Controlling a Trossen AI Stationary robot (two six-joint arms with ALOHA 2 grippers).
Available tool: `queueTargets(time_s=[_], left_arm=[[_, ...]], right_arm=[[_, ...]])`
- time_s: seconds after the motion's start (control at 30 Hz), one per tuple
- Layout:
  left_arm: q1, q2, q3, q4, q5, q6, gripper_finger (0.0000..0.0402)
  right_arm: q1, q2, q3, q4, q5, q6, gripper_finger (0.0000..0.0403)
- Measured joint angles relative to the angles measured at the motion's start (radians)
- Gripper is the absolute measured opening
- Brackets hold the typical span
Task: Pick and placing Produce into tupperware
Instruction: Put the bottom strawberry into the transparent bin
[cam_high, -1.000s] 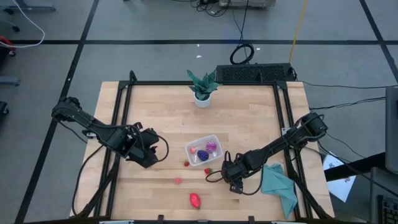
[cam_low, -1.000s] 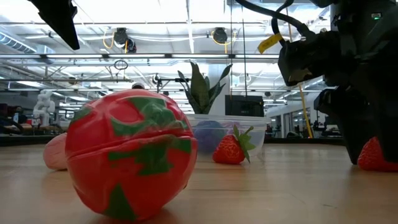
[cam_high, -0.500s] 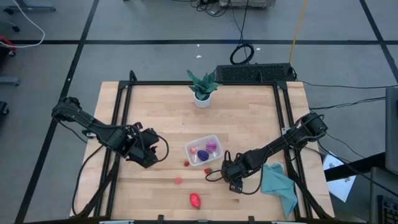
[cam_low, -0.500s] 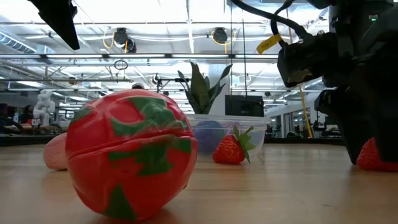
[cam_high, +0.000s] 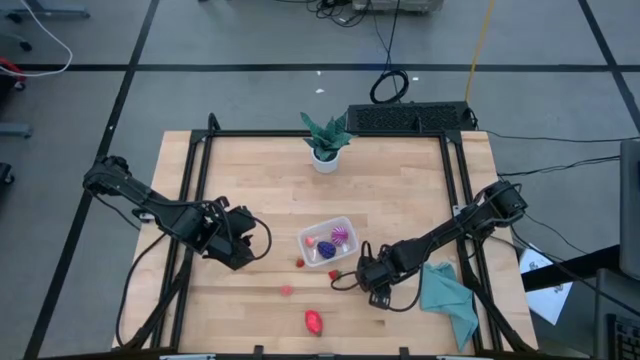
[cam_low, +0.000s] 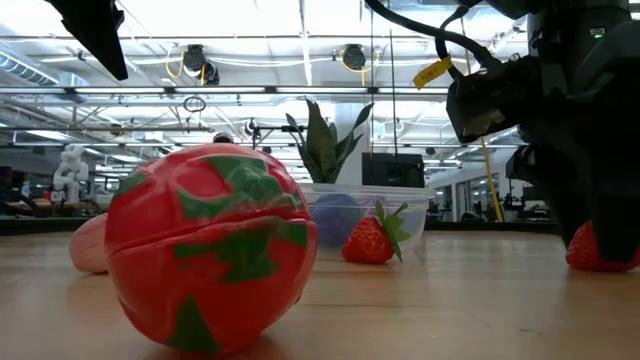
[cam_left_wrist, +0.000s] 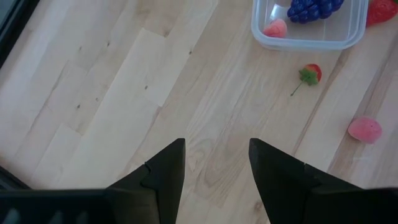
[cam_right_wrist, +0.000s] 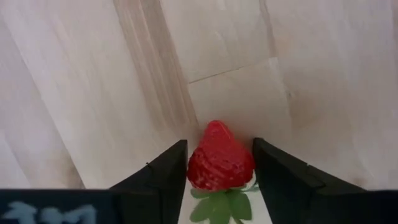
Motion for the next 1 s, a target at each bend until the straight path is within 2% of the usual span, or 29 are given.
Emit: queueTargets(time_s=[0.23, 0.77, 1.0], left_arm=[[0.000, 0.000, 0.000, 0.003, 0.000, 0.000, 0.0184], [0.000, 0.000, 0.000, 0.003, 0.000, 0.001, 0.0184], [0.000, 0.000, 0.000, 0.003, 0.000, 0.001, 0.0184]], right_arm=[[0.001, -0.004, -0.001, -0.001, -0.021, 0.001, 0.0149], [-0.006, -0.007, 0.002, 0.000, -0.026, -0.007, 0.0152], [-0.032, -0.069, 0.002, -0.019, -0.031, -0.026, 0.0152]])
